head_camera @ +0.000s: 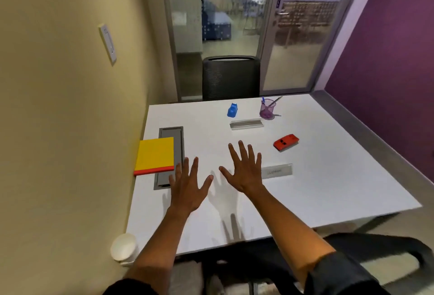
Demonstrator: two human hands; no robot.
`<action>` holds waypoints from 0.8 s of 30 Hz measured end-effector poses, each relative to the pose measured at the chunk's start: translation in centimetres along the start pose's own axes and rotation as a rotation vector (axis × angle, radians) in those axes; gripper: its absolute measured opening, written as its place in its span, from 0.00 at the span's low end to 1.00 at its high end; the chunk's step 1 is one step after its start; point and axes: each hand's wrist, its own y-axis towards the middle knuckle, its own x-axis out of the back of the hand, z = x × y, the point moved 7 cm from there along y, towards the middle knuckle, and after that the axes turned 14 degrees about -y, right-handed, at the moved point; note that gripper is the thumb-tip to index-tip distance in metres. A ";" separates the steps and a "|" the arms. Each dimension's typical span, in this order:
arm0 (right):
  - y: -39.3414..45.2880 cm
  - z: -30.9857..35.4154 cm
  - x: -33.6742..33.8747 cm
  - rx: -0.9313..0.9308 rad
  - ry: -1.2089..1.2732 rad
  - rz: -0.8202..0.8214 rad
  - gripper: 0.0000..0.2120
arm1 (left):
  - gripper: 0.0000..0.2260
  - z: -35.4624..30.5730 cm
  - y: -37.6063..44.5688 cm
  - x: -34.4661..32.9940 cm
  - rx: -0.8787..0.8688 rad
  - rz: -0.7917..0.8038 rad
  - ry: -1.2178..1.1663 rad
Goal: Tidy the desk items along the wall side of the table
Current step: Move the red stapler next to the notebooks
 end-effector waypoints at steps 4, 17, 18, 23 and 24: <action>-3.5 -5.7 1.9 -0.103 -0.003 -0.015 0.40 | 0.34 -4.1 -2.0 -2.1 -0.042 0.058 -0.038; -11.5 -25.8 1.2 -0.342 -0.051 0.045 0.42 | 0.35 -19.6 -6.4 -17.0 -0.207 0.265 0.049; -11.7 -27.5 1.1 -0.337 -0.050 0.042 0.42 | 0.35 -20.9 -6.3 -18.2 -0.203 0.263 0.053; -11.9 -35.1 0.6 -0.260 -0.048 0.062 0.42 | 0.35 -25.8 -6.6 -23.7 -0.144 0.204 0.051; -12.0 -36.6 0.4 -0.240 -0.046 0.067 0.42 | 0.35 -26.5 -6.9 -24.9 -0.123 0.200 0.048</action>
